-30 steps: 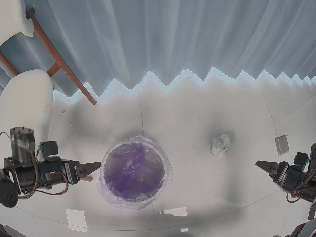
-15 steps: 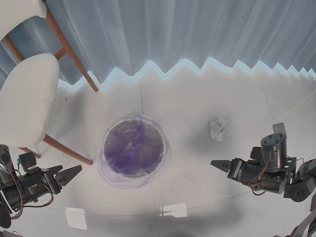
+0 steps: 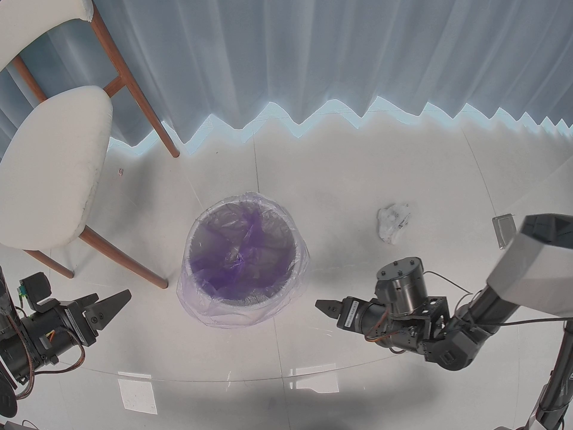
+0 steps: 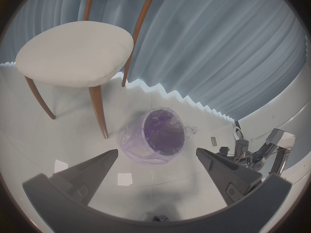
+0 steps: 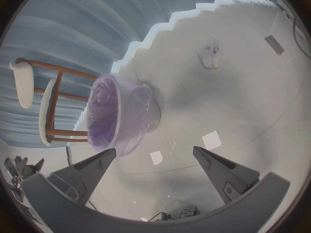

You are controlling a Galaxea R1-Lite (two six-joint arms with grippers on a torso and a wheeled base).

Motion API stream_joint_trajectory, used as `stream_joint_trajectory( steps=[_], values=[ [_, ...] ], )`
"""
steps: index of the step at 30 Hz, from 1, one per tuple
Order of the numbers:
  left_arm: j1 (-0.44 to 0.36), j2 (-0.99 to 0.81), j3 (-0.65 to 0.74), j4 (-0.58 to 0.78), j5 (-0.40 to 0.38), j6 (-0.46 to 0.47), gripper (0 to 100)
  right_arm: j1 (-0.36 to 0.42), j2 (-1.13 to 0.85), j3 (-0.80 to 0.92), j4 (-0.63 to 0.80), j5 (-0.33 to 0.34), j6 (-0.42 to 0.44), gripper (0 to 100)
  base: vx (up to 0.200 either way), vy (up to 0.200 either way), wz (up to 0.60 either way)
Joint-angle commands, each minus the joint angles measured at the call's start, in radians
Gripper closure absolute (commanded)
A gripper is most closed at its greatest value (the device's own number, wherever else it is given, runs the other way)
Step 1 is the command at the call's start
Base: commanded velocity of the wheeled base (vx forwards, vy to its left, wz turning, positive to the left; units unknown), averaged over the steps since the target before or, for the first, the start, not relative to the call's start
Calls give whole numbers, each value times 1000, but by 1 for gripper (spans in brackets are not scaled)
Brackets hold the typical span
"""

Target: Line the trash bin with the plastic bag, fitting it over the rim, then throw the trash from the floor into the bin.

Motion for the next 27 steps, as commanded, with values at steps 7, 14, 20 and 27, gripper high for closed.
stream_joint_trajectory(
  steps=[7,14,20,27],
  values=[
    [40,-14,6,-41,1,2,0,-18,312,-280,-12,-1,-41,0,0,0,0],
    [68,-17,11,-41,1,2,0,-39,411,-504,124,-1,-90,0,0,0,0],
    [71,-25,28,-41,4,5,0,-73,479,-749,370,-25,-90,0,0,0,0],
    [88,-50,37,-40,4,5,0,-126,579,-975,540,-93,-91,0,0,0,0]
  ],
)
